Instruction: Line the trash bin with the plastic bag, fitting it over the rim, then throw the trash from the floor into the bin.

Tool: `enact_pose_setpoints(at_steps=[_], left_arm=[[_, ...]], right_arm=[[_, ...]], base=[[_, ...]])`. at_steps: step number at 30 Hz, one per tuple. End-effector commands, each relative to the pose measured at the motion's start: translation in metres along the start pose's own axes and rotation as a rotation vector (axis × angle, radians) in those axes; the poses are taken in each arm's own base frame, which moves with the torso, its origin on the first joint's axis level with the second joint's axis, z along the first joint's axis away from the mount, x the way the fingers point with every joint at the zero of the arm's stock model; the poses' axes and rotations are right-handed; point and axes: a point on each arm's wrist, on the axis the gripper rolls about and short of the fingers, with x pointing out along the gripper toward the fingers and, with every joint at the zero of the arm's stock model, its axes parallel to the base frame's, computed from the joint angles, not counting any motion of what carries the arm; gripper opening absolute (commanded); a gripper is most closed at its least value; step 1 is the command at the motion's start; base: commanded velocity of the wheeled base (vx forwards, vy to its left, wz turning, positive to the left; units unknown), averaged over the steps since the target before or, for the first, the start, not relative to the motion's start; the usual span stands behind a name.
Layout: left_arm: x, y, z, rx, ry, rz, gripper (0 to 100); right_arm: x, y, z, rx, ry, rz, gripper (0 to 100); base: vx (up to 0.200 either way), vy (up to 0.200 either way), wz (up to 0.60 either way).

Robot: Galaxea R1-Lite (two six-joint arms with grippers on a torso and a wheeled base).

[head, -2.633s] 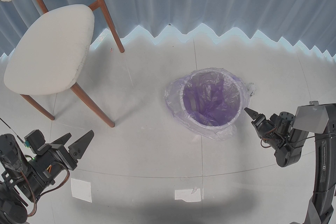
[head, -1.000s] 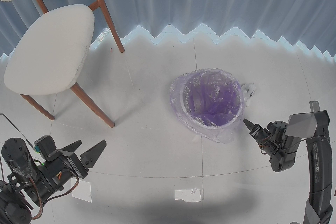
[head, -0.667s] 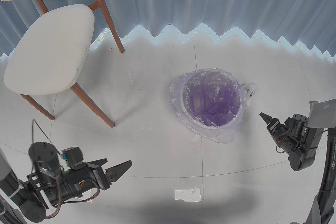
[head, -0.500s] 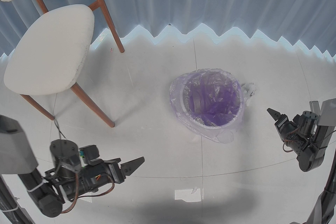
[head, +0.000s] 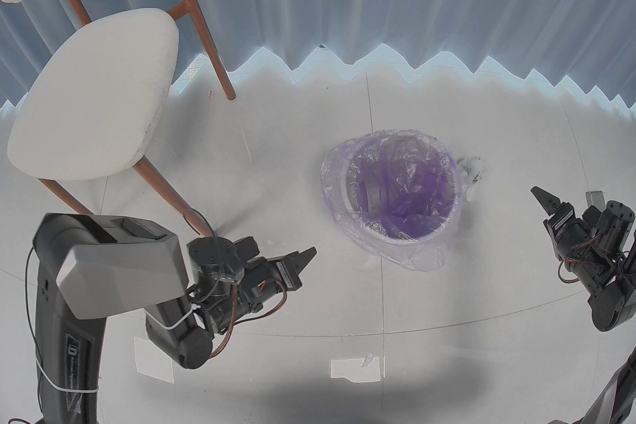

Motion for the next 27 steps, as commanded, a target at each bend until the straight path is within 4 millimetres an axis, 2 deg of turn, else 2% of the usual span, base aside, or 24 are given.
enact_pose_setpoints(at_steps=[1, 8, 9, 16, 27], left_arm=[[0.046, 0.023, -0.013, 0.0, -0.055, -0.02, 0], [0.052, 0.02, -0.014, -0.004, -0.018, -0.014, 0], [0.052, 0.02, -0.014, -0.007, -0.008, -0.007, 100], [0.068, 0.022, -0.002, 0.001, -0.089, 0.003, 100], [0.094, 0.02, 0.004, 0.001, -0.088, 0.007, 100]], right_arm=[[-0.008, 0.009, 0.007, -0.006, -0.035, 0.036, 100], [-0.008, 0.007, 0.006, -0.001, -0.032, 0.03, 100], [-0.008, 0.007, 0.006, -0.001, -0.032, 0.03, 100], [-0.009, 0.007, 0.006, -0.001, -0.031, 0.027, 100], [-0.012, 0.006, 0.004, 0.001, -0.023, 0.02, 100]], base=[[0.0, 0.0, 0.0], [0.0, 0.0, 0.0], [0.0, 0.0, 0.0], [0.0, 0.0, 0.0], [0.0, 0.0, 0.0]])
